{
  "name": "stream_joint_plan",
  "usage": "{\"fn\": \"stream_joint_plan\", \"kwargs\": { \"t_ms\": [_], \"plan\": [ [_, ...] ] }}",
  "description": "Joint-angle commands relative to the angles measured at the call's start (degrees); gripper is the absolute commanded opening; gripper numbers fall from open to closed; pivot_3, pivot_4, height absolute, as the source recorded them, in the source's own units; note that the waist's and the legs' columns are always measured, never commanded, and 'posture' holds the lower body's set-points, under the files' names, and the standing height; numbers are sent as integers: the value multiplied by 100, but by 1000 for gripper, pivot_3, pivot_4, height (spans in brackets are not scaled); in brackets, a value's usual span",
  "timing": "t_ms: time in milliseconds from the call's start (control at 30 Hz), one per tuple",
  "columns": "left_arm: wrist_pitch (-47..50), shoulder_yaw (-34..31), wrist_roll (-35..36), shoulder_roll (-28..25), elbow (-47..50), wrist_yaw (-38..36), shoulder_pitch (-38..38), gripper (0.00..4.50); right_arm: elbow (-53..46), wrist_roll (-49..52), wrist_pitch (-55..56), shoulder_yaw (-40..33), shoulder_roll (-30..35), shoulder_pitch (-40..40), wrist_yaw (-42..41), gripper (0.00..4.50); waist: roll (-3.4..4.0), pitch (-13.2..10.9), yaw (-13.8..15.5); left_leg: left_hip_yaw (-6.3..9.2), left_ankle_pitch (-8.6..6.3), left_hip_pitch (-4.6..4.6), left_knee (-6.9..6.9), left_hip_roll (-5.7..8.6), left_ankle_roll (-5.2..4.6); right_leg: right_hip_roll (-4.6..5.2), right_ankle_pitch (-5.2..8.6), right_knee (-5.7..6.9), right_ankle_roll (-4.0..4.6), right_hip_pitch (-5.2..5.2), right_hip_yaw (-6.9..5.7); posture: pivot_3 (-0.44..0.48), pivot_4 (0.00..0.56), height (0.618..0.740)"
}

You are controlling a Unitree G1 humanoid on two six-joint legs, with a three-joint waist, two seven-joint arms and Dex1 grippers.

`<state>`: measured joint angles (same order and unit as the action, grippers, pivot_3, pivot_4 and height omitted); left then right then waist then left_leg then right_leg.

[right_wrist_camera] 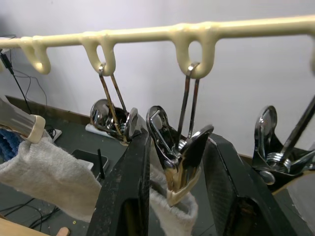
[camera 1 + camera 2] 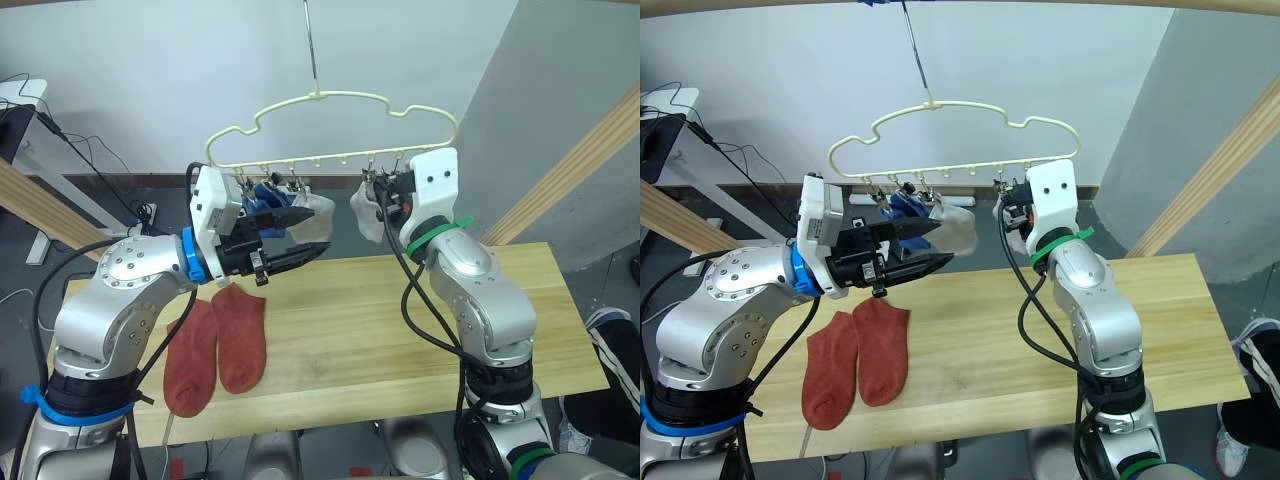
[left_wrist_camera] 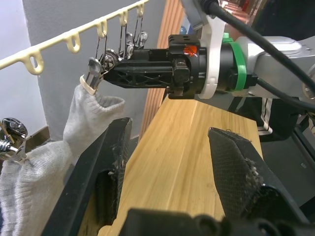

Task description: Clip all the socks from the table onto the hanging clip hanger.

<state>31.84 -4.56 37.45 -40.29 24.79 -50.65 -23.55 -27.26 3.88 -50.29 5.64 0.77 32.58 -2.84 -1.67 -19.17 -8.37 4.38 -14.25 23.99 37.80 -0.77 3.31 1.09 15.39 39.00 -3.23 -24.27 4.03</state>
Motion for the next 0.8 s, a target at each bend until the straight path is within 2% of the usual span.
{"fn": "stream_joint_plan", "kwargs": {
  "t_ms": [33, 300, 800],
  "plan": [
    [-95, -50, 21, 8, 131, -14, -52, 2736, -398, -17, -78, -5, -169, 16, 193, 1551, 0, 0, 0, 1, 0, 0, 0, 0, 0, 0, 0, 0, 0, 0, -1, -215, 301, 740],
    [-106, -45, 19, 26, 129, -12, -38, 2736, -523, -120, -157, 92, -325, -74, 422, 1551, 0, 0, 1, 1, 0, 0, 0, 0, 0, 2, 0, 0, 0, 0, -1, -219, 300, 740],
    [-97, -35, 12, 24, 129, -15, -50, 2736, 32, -75, 374, 123, -456, 164, 404, 1551, 0, 0, -1, 1, 0, 0, 0, 1, 0, 2, 0, 1, 0, 0, -3, -213, 296, 740]
  ]
}}
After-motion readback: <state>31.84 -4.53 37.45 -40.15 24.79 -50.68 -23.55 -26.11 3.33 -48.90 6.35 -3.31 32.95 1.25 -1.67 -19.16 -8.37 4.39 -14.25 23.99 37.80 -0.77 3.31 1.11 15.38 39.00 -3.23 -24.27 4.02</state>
